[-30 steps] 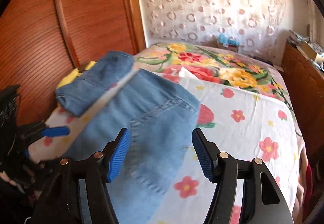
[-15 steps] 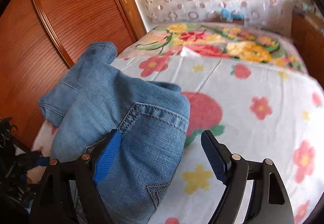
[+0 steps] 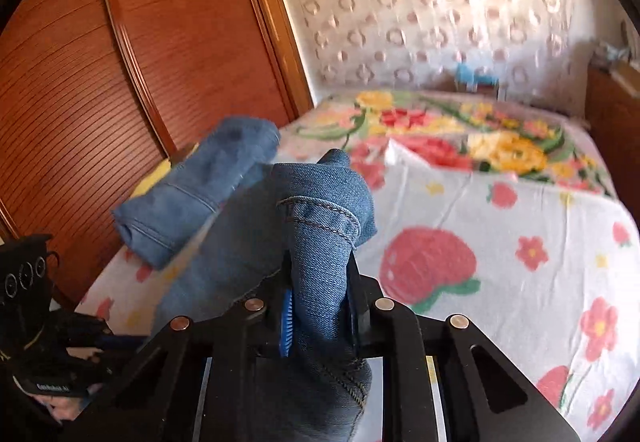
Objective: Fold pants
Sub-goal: 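Grasp the folded jeans with the left gripper while the right gripper pinches the hem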
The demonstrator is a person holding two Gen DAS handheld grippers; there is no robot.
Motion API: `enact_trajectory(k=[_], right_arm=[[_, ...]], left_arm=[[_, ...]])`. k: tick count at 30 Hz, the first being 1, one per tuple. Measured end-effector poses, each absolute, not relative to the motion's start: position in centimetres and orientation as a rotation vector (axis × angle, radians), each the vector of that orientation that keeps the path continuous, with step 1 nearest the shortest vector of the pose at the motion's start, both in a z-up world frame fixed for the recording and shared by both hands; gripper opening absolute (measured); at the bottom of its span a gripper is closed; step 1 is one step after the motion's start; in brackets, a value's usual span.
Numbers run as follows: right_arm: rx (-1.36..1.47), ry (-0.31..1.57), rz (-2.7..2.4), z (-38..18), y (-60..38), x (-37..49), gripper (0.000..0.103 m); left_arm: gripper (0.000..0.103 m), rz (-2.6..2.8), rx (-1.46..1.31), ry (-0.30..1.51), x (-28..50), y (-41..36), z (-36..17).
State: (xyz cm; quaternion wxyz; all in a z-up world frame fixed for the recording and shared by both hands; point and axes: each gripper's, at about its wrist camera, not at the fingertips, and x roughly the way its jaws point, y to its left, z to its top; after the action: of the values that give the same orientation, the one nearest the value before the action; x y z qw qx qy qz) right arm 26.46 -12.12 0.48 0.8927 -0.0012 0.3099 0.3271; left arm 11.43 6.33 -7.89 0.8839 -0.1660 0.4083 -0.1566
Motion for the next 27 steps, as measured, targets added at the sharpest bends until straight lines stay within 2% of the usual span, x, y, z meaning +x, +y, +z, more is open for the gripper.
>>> enact_trajectory(k=[2, 7, 9, 14, 21, 27], right_arm=[[-0.035, 0.628, 0.675, 0.3, -11.5, 25.8, 0.021], [-0.065, 0.653, 0.63, -0.7, -10.7, 25.7, 0.021], [-0.055, 0.659, 0.624, -0.7, -10.5, 25.9, 0.021], [-0.031, 0.592, 0.666, 2.2, -10.6, 24.6, 0.02], [-0.048, 0.441, 0.761, 8.7, -7.9, 21.1, 0.019], [-0.079, 0.369, 0.847, 13.3, -2.7, 21.0, 0.019]], left_arm=[[0.029, -0.328, -0.359, 0.876, 12.1, 6.5, -8.4], [0.03, -0.361, -0.377, 0.871, 12.8, 6.5, -9.1], [0.018, -0.383, -0.357, 0.858, 12.5, 6.2, -8.8], [0.007, -0.417, -0.365, 0.792, 11.3, 7.1, -6.7], [0.004, -0.384, -0.329, 0.666, 8.9, 9.7, -2.1], [0.004, -0.282, -0.321, 0.572, 7.2, 15.7, 1.4]])
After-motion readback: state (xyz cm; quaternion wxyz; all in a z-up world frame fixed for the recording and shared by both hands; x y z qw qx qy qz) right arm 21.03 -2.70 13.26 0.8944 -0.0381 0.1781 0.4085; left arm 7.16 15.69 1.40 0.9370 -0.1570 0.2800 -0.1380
